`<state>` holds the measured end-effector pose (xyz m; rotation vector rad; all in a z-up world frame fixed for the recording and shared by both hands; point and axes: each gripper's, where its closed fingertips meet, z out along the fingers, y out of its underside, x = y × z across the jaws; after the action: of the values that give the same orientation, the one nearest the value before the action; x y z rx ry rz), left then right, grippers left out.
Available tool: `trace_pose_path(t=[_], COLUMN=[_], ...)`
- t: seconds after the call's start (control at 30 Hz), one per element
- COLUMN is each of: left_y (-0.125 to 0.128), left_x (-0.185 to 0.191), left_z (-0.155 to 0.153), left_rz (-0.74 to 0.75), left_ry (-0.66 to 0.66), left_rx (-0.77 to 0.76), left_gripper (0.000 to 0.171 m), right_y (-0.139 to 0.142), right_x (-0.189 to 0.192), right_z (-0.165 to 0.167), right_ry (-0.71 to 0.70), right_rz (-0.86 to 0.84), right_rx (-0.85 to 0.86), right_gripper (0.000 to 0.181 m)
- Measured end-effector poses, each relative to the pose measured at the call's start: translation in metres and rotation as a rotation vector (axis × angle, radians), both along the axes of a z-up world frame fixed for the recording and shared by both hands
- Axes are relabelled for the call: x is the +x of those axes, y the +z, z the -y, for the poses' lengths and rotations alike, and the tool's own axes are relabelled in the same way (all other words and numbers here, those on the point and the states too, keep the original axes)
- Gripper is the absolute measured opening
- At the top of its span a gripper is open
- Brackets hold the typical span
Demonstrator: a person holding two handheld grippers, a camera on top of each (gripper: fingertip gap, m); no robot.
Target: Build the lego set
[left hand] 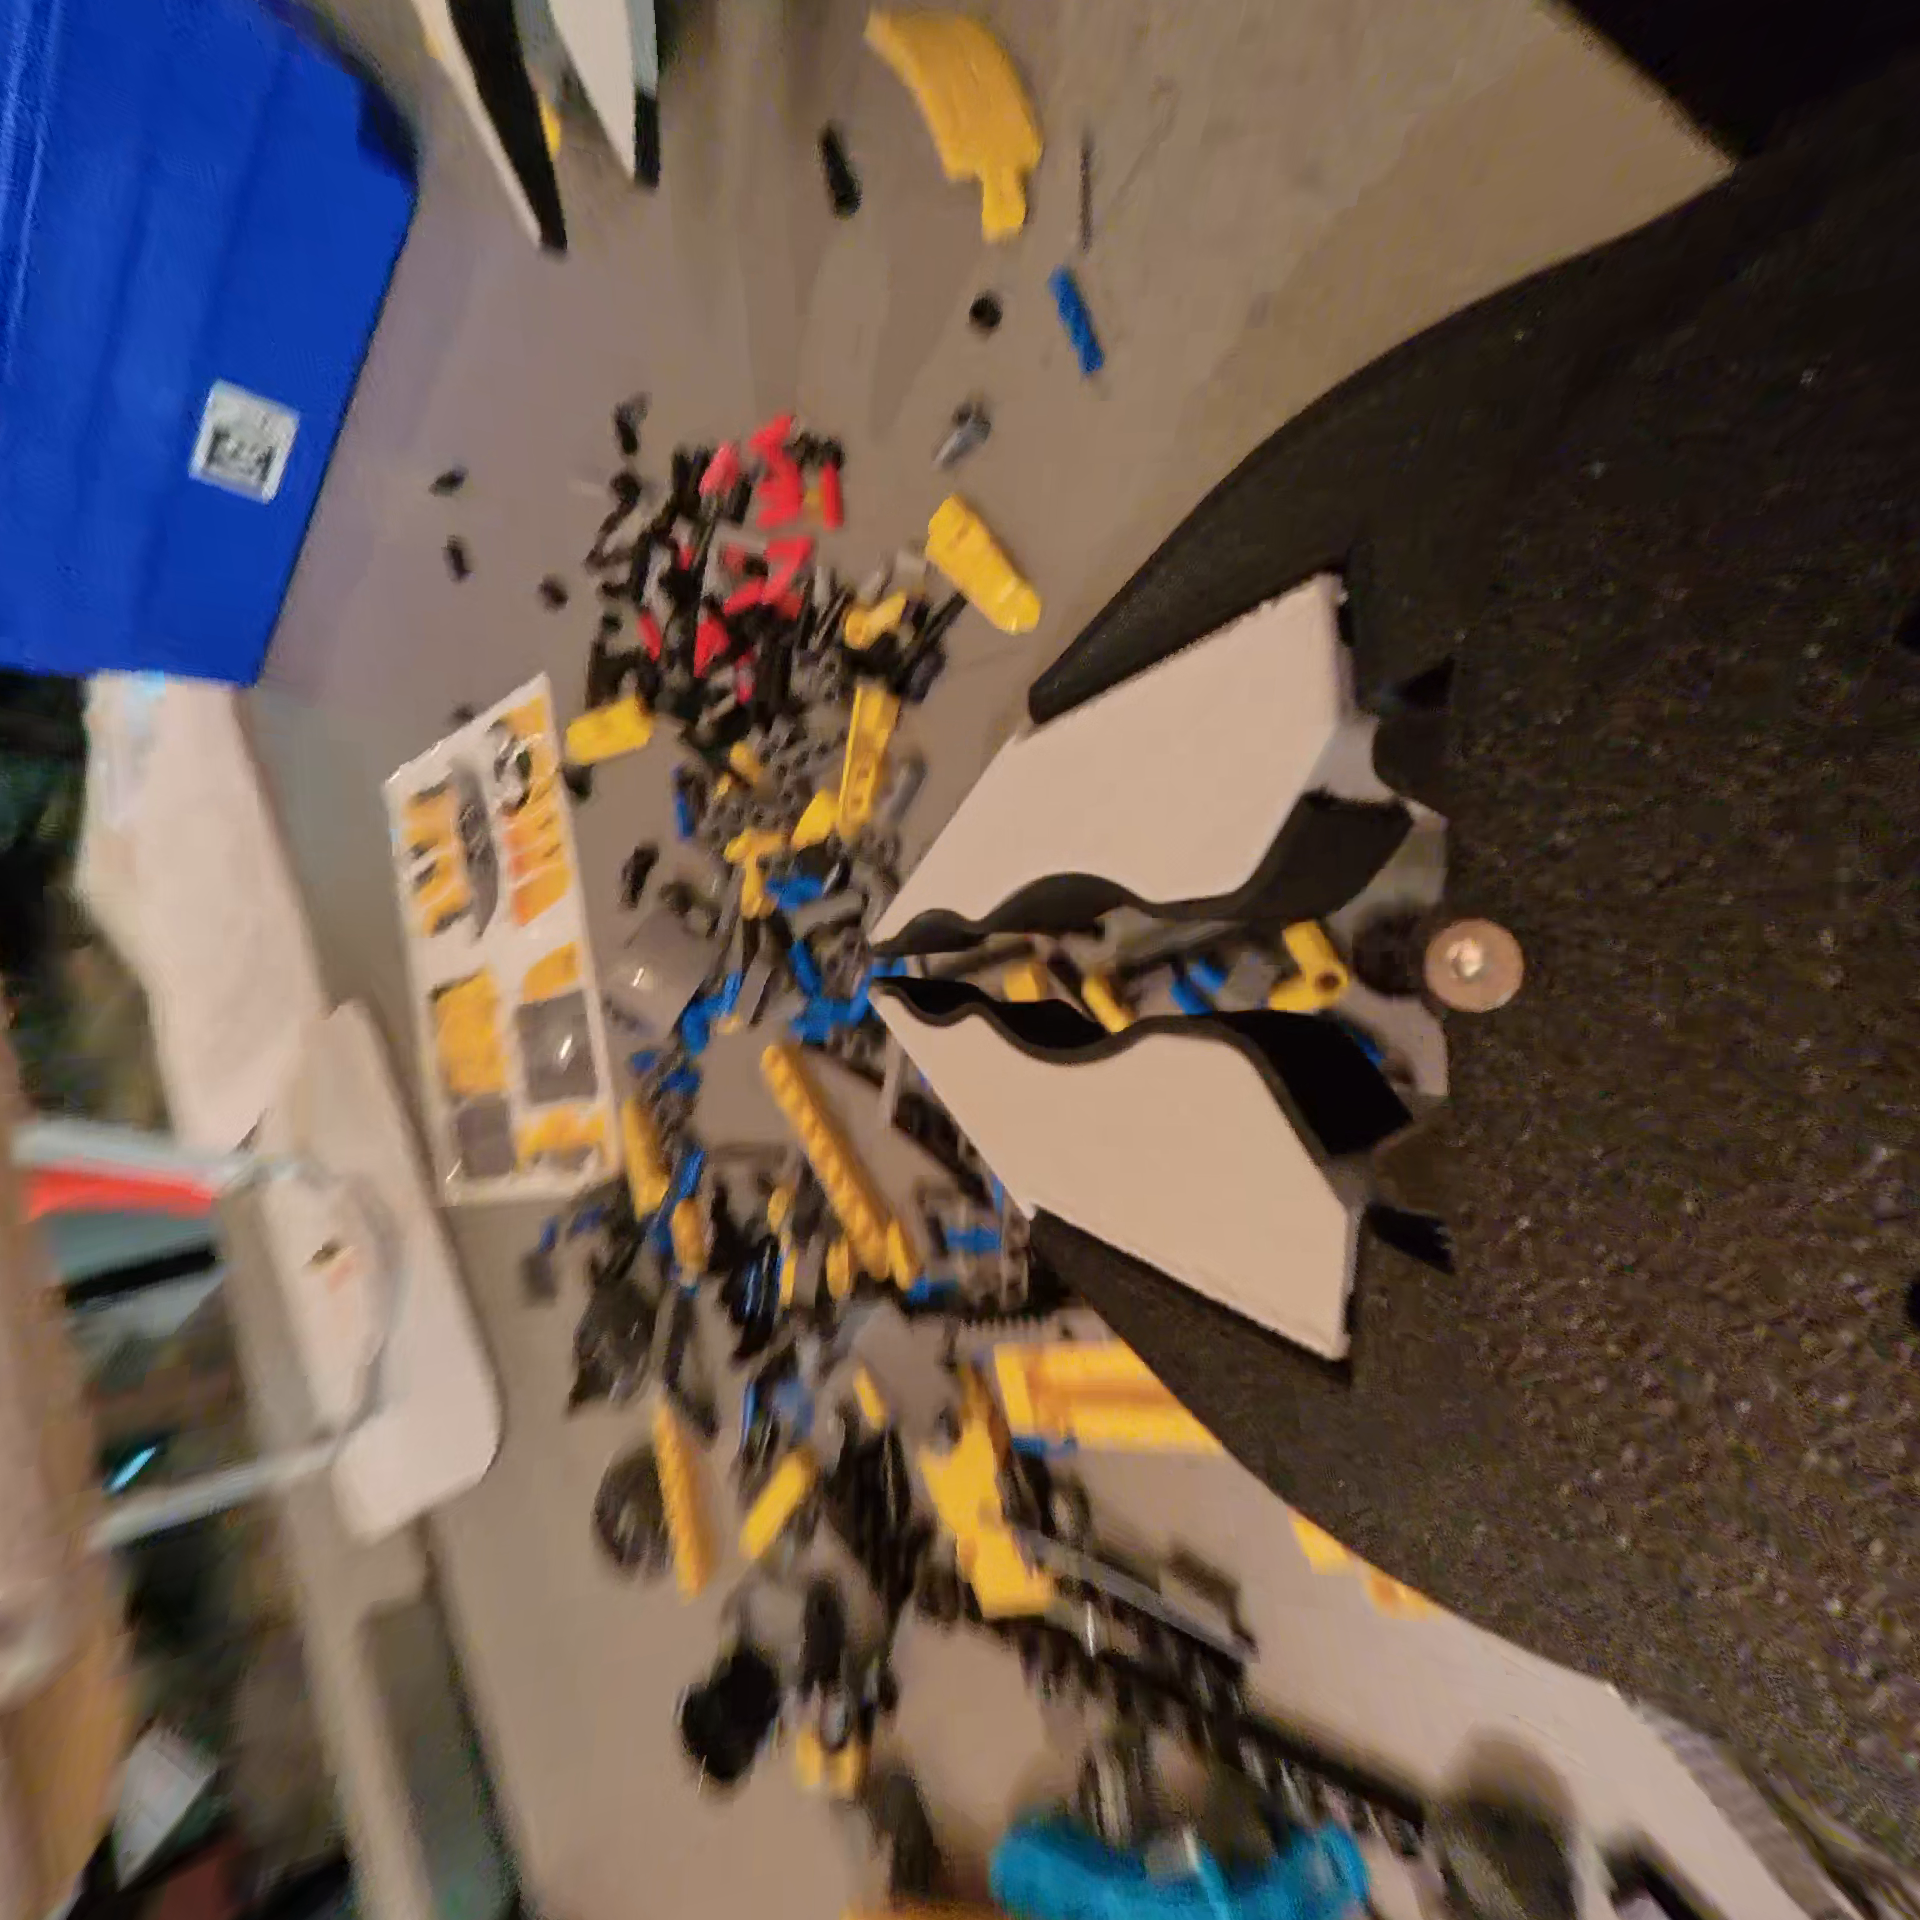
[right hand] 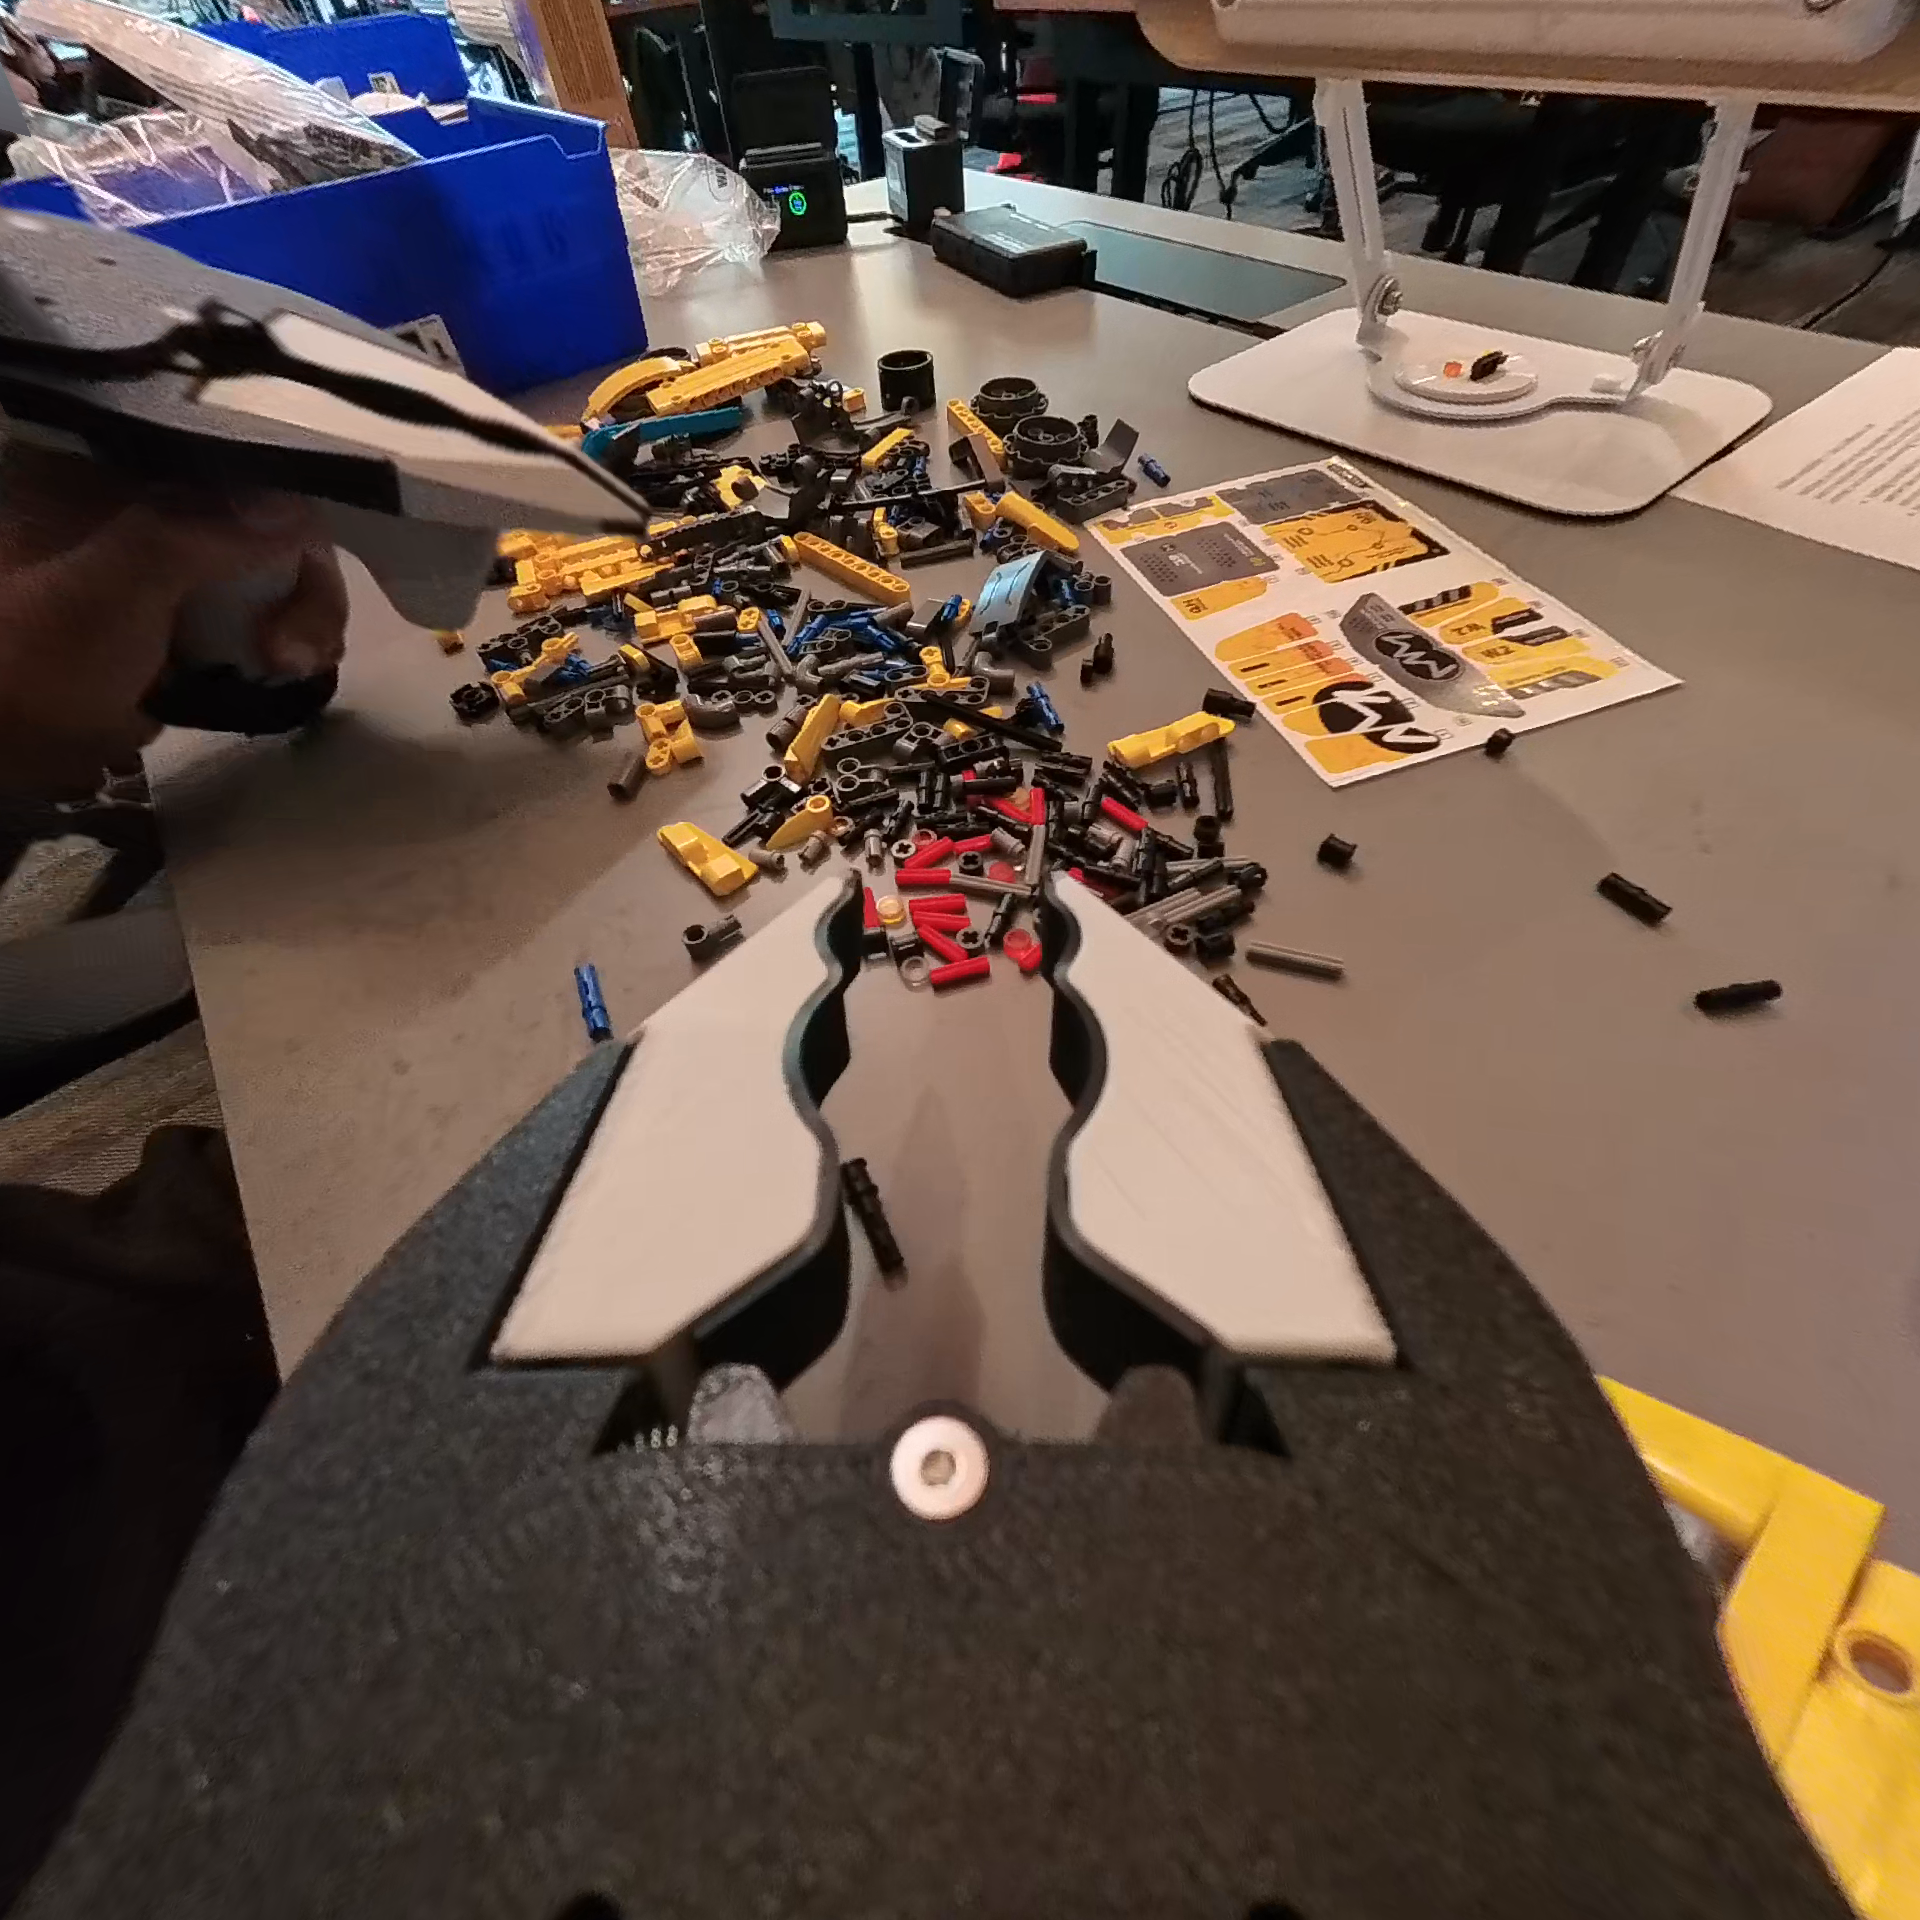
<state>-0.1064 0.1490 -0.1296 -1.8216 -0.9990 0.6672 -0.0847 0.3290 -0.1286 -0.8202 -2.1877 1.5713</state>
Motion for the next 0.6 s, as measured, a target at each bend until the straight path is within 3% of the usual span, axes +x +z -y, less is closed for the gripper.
trace_pose_path(t=[0.1, 0.3, 0.5, 0.6], left_y=[-0.016, -0.044, -0.044, -0.05], left_x=[-0.001, -0.007, -0.018, -0.017], left_z=[-0.019, -0.024, -0.019, -0.019], left_rz=[0.147, 0.298, 0.288, 0.319], left_ry=[-0.072, -0.057, 0.004, -0.001], left_rx=[0.01, -0.129, -0.259, -0.228], left_gripper=[0.003, 0.007, 0.009, 0.009], right_y=[0.001, 0.002, 0.003, 0.003], right_x=[0.0, 0.001, 0.002, 0.003], right_z=[0.0, 0.0, 0.001, 0.001], right_ry=[0.003, 0.009, 0.015, 0.016], right_rz=[0.002, 0.0, -0.008, -0.013], right_rx=[-0.012, -0.017, -0.017, -0.015], right_gripper=[0.032, 0.032, 0.032, 0.032])
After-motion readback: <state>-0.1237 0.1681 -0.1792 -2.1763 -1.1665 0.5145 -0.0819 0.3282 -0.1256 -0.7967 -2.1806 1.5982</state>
